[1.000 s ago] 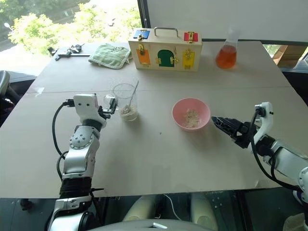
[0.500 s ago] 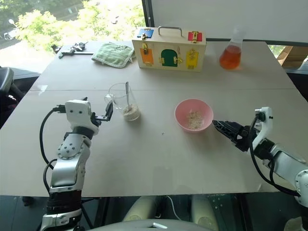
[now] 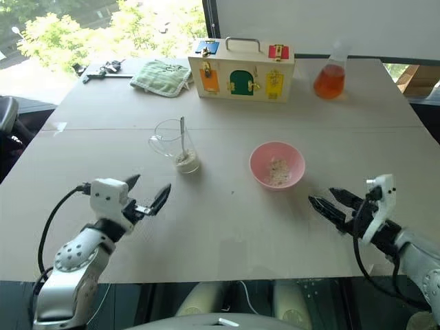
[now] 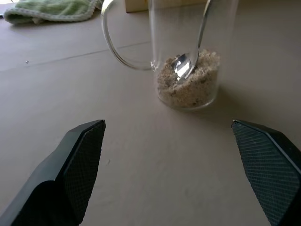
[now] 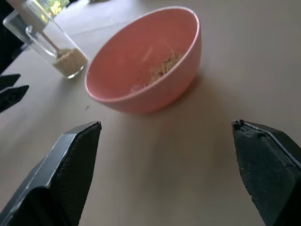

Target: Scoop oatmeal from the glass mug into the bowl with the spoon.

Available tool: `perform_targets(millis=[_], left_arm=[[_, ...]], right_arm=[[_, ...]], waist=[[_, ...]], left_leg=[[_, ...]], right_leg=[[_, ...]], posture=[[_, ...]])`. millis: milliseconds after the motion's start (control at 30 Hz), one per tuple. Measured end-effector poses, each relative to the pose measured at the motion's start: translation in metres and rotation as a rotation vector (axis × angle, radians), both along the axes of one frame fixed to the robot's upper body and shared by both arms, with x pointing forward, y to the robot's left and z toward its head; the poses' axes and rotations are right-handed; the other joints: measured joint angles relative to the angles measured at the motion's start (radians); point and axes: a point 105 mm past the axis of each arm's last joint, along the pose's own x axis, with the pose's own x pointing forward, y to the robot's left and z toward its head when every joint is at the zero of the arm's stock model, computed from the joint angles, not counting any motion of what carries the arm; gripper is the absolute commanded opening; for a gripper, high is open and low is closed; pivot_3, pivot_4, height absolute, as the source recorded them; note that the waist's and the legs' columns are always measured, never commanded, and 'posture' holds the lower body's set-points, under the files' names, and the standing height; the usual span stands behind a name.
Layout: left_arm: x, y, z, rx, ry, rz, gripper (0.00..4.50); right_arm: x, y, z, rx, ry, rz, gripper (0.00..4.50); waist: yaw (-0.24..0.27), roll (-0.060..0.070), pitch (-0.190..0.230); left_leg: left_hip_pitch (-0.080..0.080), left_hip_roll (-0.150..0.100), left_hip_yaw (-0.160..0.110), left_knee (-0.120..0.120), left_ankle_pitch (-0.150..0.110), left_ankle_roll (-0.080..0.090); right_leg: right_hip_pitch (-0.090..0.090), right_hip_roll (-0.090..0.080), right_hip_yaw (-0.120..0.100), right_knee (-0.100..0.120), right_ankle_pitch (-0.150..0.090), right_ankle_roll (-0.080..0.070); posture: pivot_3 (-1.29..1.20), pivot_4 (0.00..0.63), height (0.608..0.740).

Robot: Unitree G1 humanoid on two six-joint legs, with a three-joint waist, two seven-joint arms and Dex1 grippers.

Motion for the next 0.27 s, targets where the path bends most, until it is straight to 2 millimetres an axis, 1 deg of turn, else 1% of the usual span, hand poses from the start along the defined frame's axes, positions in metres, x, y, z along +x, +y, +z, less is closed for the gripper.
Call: perform_targets(millis=[67,100,200,267], left_arm=[[-0.015,-0.002,-0.012,0.010,0.071,-0.069,4.46],[-0.018,-0.003,-0.015,0.013,0.086,-0.093,4.46],[-0.022,-0.009,-0.015,0.029,0.089,-0.158,4.46],[-0.023,-0.015,-0.016,0.032,0.083,-0.201,4.46]], right_arm=[[-0.014,-0.007,-0.015,-0.116,-0.052,0.072,4.50],[-0.017,-0.008,-0.018,-0.143,-0.081,0.097,4.50],[-0.020,-0.005,-0.018,-0.174,-0.168,0.154,4.50],[-0.021,-0.006,-0.019,-0.187,-0.198,0.163,4.50]], waist=[[0.000,0.001,0.000],[0.000,0.002,0.002],[-0.001,0.006,0.003],[-0.001,0.007,0.004]], left_leg=[[0.004,0.001,-0.001,-0.001,0.000,0.000],[0.007,0.001,-0.001,-0.002,-0.001,0.000],[0.015,0.003,-0.001,-0.003,-0.001,0.000],[0.015,0.003,0.000,-0.003,-0.001,0.001]], right_leg=[[0.005,0.000,-0.001,-0.002,0.000,0.000],[0.008,0.000,-0.001,-0.004,0.000,0.000],[0.018,0.001,-0.002,-0.010,0.000,0.000],[0.018,0.000,-0.002,-0.011,0.000,0.000]], posture=[[0.00,0.150,0.740],[0.00,0.150,0.740],[0.00,0.150,0.740],[0.00,0.150,0.740]])
